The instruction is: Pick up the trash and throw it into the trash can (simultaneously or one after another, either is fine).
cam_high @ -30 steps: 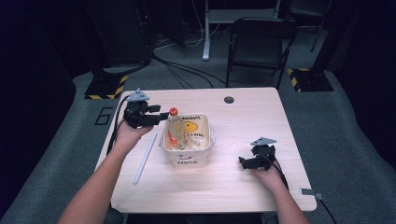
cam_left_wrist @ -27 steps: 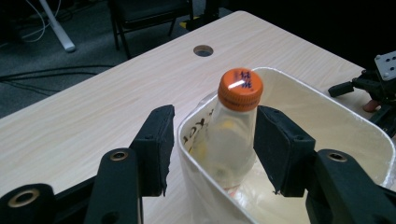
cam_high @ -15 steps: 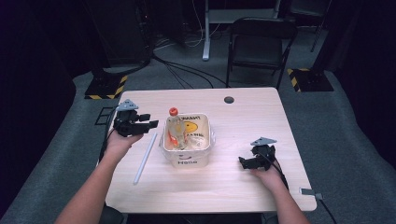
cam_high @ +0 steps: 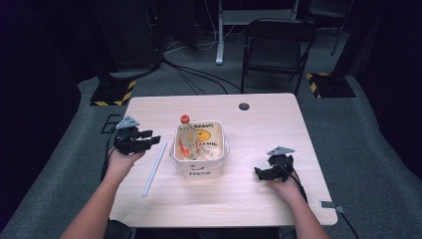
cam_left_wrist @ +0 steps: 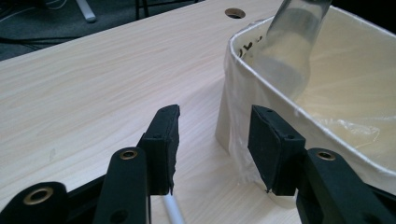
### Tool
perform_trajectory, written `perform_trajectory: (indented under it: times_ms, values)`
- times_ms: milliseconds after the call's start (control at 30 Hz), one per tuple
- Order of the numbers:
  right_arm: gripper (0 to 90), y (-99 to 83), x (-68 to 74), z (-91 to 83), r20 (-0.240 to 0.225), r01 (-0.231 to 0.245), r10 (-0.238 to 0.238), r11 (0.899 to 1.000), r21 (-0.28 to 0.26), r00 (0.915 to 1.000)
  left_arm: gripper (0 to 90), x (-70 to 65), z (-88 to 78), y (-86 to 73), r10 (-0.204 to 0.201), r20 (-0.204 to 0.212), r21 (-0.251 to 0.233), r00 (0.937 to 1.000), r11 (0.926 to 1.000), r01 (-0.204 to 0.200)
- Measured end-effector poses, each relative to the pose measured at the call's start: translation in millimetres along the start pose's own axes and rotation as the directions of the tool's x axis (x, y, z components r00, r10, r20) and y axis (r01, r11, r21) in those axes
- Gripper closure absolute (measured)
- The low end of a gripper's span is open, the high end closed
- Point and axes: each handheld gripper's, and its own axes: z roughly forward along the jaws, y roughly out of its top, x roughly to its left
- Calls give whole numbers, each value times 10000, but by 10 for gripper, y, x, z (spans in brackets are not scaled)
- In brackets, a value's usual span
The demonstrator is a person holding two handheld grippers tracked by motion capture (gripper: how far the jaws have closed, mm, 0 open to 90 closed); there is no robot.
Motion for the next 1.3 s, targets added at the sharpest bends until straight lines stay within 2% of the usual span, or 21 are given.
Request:
perform_trajectory:
  times_ms: [300, 500, 633, 733, 1000, 1300]
  values:
    - [0, 0, 0, 0, -2, -1, 1, 10000, -2, 10000, 561, 60, -27, -286, -220, -395, 133, 9990, 9997, 226]
    - [0, 0, 0, 0, -1, 1, -1, 10000, 1, 10000, 562, 72, -28, -437, -389, -486, 220, 9981, 9990, 400]
    - [0, 0, 0, 0, -1, -1, 1, 10000, 0, 10000, 557, 70, -28, -555, -542, -726, 189, 9959, 9983, 557]
    - [0, 0, 0, 0, -1, 2, -2, 10000, 0, 10000, 548, 61, -35, -621, -505, -860, 239, 9950, 9983, 527]
    - [0, 0, -1, 0, 4, 22, -22, 10000, -10, 10000, 536, 68, -54, -754, -938, -836, 106, 9921, 9954, 950]
    - [0, 0, -2, 1, 2, 29, -29, 10000, -10, 10000, 556, 31, 9, -904, -986, -938, 501, 9907, 9934, 1036]
